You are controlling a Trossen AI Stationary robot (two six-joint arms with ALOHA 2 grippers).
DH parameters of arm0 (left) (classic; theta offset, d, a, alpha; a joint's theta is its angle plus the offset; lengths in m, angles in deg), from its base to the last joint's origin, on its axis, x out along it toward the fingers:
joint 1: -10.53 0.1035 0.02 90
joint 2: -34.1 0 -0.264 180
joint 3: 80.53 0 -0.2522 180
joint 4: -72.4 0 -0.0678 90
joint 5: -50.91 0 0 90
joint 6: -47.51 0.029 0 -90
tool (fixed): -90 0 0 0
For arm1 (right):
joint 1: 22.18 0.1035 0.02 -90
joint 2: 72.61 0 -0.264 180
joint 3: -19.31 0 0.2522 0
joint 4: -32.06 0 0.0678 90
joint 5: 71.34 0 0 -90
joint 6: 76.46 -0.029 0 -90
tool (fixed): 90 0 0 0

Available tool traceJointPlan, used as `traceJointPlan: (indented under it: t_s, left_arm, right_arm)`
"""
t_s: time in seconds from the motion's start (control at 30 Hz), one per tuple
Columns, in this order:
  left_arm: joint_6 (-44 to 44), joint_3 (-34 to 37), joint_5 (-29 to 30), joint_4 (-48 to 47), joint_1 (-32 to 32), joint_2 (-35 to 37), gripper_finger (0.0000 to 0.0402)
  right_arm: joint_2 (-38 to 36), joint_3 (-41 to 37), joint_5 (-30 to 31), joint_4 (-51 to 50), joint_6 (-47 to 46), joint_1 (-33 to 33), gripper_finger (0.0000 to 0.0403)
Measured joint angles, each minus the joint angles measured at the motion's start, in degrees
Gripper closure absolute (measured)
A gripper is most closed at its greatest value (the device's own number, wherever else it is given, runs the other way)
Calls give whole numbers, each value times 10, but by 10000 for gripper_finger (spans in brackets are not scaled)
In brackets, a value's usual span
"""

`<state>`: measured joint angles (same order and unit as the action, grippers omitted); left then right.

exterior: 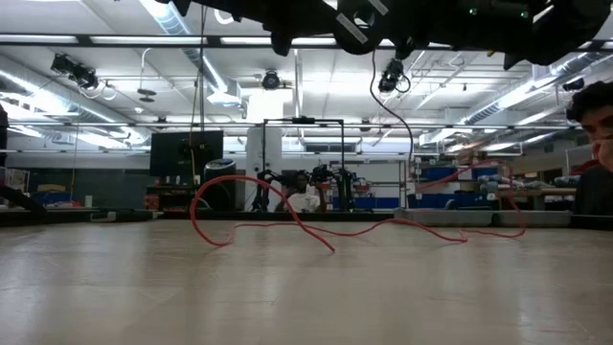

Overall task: Coil cords
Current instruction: Coil the red cable wire onto the black spool

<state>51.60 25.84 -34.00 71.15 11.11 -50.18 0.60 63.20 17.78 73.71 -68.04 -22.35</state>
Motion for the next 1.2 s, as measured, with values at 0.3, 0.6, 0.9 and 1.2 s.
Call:
traceJointPlan:
  t_s: [0.3, 0.6, 0.9, 1.2]
  left_arm:
    - [16, 0, 67, -32, 3, 12, 401]
    - [47, 0, 205, 19, 6, 34, 401]
    - [79, 0, 243, 88, 9, 34, 401]
    - [77, 0, 208, 134, 9, 34, 401]
  right_arm:
    - [-110, 1, 41, -89, -8, 0, 303]
    - [-150, 0, 344, -311, -28, 57, 316]
    - [-123, 0, 395, -320, -54, 72, 322]
    - [-112, 0, 329, -342, -55, 46, 312]
